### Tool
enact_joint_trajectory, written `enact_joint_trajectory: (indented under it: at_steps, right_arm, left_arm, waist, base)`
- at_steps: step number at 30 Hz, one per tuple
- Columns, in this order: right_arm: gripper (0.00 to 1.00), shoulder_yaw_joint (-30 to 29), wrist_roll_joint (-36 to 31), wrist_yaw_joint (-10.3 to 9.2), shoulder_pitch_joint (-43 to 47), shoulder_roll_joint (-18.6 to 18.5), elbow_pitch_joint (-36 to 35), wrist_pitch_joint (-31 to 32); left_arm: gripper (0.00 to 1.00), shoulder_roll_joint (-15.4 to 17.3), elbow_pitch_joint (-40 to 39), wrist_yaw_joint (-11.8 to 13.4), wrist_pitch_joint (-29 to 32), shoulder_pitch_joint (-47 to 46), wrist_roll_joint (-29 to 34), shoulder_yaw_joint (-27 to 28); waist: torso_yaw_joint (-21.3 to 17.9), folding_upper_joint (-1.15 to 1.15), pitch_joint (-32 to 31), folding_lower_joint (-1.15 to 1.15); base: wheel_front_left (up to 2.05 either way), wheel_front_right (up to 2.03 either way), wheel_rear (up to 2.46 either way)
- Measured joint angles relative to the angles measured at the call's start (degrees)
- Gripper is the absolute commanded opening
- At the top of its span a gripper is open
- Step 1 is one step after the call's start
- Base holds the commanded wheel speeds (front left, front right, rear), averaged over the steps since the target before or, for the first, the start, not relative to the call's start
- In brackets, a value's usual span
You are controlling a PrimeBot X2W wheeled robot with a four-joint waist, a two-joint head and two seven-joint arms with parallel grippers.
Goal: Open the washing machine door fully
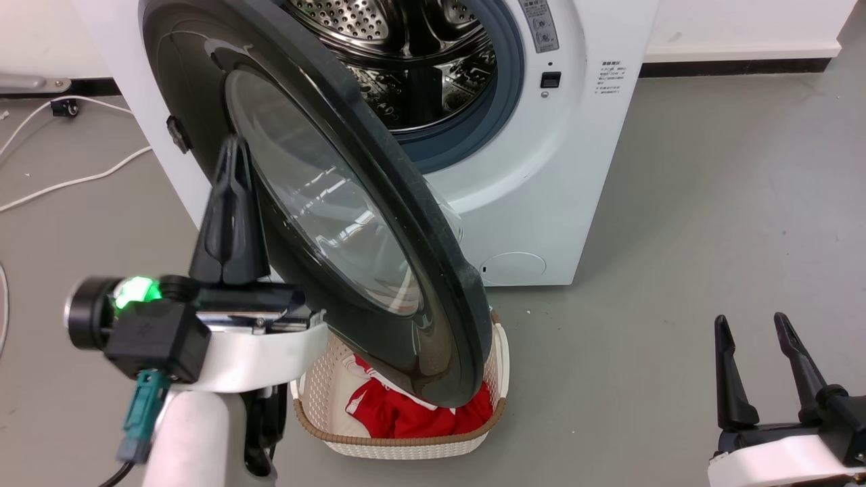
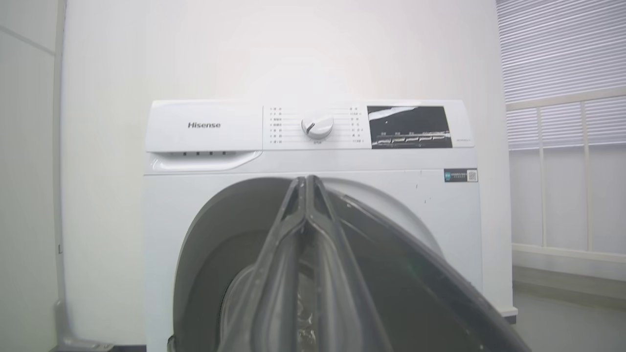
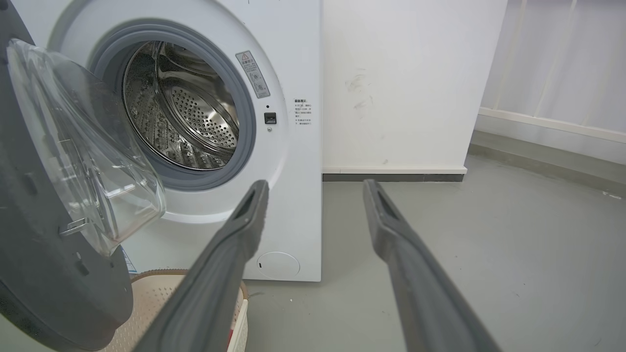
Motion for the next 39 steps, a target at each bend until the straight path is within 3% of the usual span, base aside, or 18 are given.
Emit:
enact_joint_trajectory:
  at_steps: [4,10,18,29,39]
  right_arm:
    - [1.00,0.0,0.2,0.00,0.0,0.0,-0.1,0.2]
    - [1.00,0.0,0.3,0.00,0.0,0.0,-0.2,0.2]
    - [1.00,0.1,0.7,0.00,-0.1,0.0,-0.1,0.1]
    - [1.00,-0.2,1.2,0.00,-0.1,0.0,0.3,0.3]
    - [1.00,0.2,1.2,0.00,-0.5,0.0,1.0,0.5]
  left_arm:
    - [0.00,0.0,-6.6,0.3,0.0,-2.5,0.8,-1.5]
    - [0.00,0.0,-11.7,-1.8,0.0,-5.4,1.4,-8.1]
    - [0.00,-0.1,-6.4,-4.3,2.6,-4.6,-2.0,-19.6]
    - [0.00,0.4,-1.9,-6.9,8.9,4.1,-5.0,-33.0]
    - [0.00,1.6,7.3,-6.2,9.2,7.4,-6.7,-34.0]
  waist:
    - [-0.1,0.00,0.0,0.00]
    - [-0.4,0.00,0.0,0.00]
    - [-0.9,0.00,0.3,0.00]
    - [-0.7,0.00,0.9,0.00]
    - [-0.9,0.00,1.5,0.00]
  base:
    - [0.00,0.00,0.00]
    - [0.00,0.00,0.00]
    - [0.00,0.00,0.00]
    - [0.00,0.00,0.00]
    - [0.00,0.00,0.00]
